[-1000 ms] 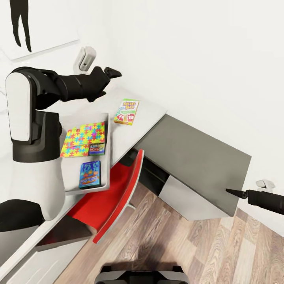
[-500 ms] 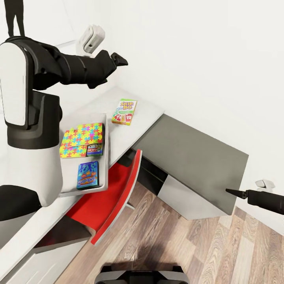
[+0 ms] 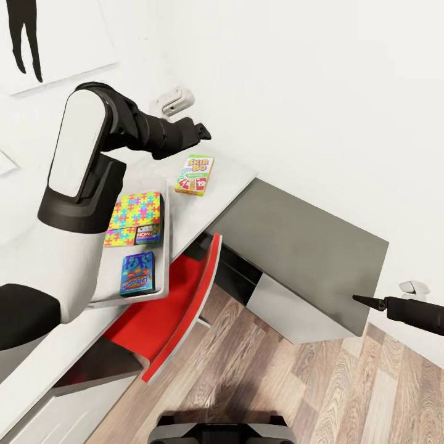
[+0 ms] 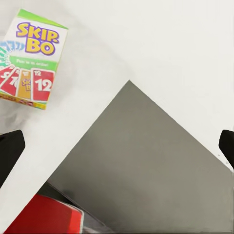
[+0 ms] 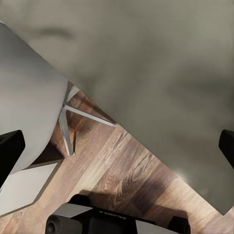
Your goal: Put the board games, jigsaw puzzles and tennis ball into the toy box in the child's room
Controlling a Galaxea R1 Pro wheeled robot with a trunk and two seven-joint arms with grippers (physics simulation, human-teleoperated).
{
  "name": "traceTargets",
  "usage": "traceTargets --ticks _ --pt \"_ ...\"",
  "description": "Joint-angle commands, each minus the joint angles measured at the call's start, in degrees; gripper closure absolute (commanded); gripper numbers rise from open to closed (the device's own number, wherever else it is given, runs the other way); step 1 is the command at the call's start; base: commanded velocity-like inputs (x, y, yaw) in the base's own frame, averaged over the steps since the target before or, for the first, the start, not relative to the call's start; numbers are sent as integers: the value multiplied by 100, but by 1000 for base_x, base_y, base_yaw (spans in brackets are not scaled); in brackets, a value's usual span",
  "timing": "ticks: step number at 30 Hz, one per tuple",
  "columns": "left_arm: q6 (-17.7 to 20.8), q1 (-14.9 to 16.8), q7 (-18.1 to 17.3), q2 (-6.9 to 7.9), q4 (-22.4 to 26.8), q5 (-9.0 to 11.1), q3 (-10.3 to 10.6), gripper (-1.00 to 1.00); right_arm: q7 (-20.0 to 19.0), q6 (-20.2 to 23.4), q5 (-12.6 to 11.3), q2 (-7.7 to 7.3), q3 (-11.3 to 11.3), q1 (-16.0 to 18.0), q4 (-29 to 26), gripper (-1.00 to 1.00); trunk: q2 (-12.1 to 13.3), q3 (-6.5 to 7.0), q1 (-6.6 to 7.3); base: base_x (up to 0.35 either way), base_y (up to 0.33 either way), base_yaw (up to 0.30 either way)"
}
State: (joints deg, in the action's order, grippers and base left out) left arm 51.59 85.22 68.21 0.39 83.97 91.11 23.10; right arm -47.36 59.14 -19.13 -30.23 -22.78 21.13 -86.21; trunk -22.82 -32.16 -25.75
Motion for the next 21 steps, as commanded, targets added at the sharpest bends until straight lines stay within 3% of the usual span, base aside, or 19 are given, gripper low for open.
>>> traceTargets --ticks 1,12,21 --pt "14 -11 66 11 -44 43 51 -100 -37 21 24 -1 -3 5 -1 -100 -10 -8 -3 0 0 0" --pt "3 -308 39 106 -132 -5 166 -100 -37 19 24 0 -5 5 -1 -100 -10 -8 -3 0 0 0" --pt "1 -369 23 104 -127 -25 185 -100 -37 19 24 0 -4 5 -1 -100 -10 -8 -3 68 0 0"
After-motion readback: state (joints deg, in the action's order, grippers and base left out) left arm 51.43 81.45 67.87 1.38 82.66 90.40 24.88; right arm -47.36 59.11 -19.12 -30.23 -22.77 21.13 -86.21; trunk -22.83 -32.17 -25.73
